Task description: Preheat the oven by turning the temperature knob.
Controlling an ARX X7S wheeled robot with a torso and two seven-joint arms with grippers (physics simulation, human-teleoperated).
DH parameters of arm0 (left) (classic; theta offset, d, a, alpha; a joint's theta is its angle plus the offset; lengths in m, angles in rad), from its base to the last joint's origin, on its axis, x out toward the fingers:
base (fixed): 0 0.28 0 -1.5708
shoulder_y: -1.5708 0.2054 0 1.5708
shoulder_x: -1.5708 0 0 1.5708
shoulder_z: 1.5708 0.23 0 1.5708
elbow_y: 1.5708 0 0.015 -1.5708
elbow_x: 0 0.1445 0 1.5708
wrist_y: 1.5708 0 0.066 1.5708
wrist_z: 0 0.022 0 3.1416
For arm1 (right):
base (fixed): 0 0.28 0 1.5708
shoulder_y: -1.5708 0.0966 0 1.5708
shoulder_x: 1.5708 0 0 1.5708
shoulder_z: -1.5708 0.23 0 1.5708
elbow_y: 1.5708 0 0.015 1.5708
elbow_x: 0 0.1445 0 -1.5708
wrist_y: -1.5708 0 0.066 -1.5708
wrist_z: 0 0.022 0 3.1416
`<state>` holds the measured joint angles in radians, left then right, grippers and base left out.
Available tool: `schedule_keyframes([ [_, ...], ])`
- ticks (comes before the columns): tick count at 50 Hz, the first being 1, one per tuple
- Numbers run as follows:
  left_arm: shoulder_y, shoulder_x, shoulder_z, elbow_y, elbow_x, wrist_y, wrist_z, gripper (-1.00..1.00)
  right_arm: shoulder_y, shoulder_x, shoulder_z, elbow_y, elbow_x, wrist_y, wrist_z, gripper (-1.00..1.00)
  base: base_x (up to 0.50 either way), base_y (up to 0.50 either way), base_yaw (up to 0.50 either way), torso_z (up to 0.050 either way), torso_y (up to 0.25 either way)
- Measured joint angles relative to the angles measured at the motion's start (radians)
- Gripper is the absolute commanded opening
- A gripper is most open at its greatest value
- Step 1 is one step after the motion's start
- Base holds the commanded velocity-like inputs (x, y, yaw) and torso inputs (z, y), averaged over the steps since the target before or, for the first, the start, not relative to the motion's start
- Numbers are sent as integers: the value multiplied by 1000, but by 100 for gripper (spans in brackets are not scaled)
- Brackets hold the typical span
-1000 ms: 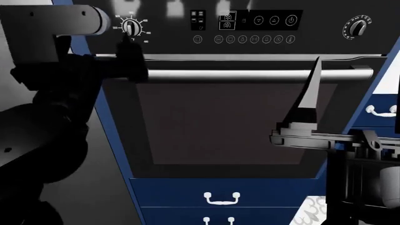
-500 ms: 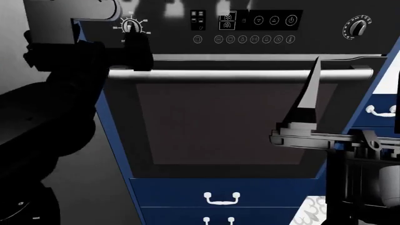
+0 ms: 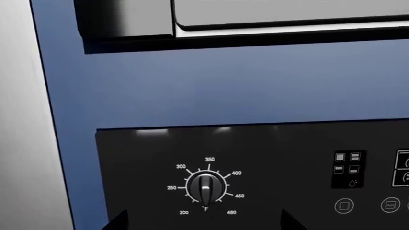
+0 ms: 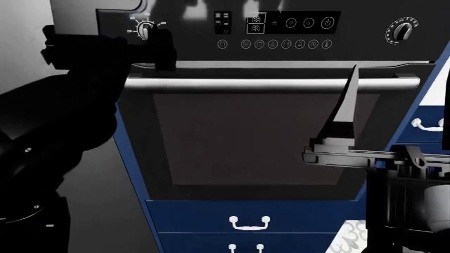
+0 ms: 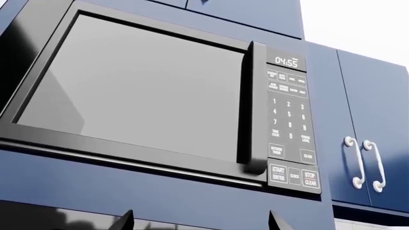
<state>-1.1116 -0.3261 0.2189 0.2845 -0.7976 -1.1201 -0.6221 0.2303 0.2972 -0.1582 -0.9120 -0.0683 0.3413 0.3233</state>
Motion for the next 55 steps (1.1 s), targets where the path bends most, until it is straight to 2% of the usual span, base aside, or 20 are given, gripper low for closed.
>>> schedule_keyframes([
  [55,-80,25,129,-354,137,209,156,100,5,17,-11,-7,10,24,15,100,0,0,0,0,0],
])
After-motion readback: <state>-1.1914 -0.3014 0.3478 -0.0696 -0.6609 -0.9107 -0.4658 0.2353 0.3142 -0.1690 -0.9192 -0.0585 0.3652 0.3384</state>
